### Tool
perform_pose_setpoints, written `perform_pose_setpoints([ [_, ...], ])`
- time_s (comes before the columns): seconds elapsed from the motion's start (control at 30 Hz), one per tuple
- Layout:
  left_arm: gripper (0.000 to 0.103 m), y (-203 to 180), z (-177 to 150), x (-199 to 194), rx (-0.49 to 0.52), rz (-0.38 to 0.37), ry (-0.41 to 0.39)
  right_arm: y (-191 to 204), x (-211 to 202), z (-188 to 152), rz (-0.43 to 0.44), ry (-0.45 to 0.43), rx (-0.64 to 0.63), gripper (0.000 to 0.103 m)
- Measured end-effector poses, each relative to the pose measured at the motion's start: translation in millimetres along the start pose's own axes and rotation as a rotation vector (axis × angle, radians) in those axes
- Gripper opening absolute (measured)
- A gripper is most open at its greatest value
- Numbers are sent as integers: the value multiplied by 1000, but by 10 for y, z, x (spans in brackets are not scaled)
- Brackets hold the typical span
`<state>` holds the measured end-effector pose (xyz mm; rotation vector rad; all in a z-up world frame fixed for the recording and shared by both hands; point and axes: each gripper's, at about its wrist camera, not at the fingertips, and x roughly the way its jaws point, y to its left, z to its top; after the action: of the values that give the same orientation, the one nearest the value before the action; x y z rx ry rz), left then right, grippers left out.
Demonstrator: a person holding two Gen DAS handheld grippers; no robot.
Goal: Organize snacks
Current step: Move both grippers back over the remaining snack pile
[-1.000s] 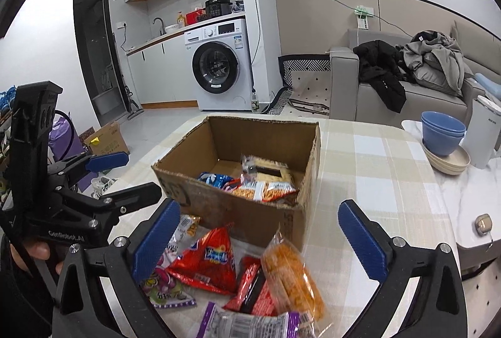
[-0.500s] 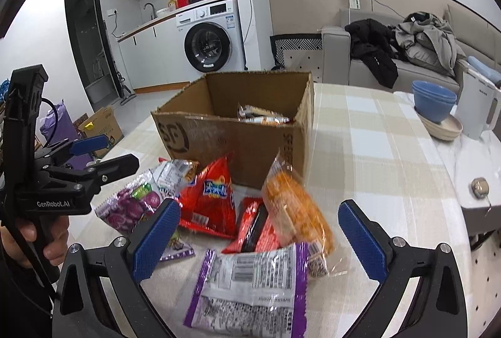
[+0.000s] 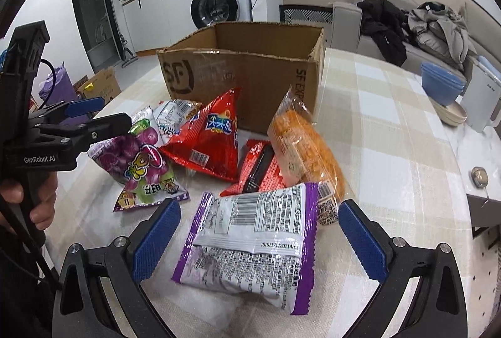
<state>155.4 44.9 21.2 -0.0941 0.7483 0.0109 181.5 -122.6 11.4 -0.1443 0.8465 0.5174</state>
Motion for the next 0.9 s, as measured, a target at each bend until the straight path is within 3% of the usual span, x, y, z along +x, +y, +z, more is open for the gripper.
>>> perform_pose_setpoints([
  [0.47, 100, -91, -71, 72, 51, -50, 53, -110, 18, -76, -4, 60, 2, 103],
  [0.7, 65, -170, -121, 103, 101, -100, 80, -107, 19, -113, 31, 82, -9, 101],
  [0.8, 48, -226, -135, 123, 124, -126, 95, -62, 16, -126, 61, 96, -26, 90],
  [0.9, 45, -289, -163, 132, 147, -146, 102, -10, -6, -146, 82, 97, -45, 84],
])
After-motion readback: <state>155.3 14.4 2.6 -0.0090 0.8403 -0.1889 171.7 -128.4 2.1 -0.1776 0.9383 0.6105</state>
